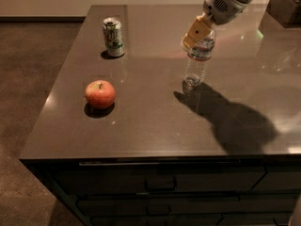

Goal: Move water bottle near 7up can

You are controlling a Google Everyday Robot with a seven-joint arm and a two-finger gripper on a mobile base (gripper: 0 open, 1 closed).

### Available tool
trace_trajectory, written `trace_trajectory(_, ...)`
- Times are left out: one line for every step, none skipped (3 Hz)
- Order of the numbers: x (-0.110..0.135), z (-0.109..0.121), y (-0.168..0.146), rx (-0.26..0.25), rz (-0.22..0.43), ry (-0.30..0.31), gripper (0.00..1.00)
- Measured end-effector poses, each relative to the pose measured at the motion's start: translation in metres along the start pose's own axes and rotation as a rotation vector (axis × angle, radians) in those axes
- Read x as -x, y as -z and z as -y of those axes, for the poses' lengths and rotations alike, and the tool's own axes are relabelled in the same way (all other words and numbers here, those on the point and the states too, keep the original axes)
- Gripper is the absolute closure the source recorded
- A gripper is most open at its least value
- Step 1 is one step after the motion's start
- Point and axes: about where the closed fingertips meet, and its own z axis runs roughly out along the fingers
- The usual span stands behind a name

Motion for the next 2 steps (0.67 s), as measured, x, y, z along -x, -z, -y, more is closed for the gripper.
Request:
trace_trajectory(0.022,0.005,0.007,-0.007,0.004,0.048,0.85)
trace_trajectory(0.056,0.009,0.006,0.008,0.029,0.112,1.00)
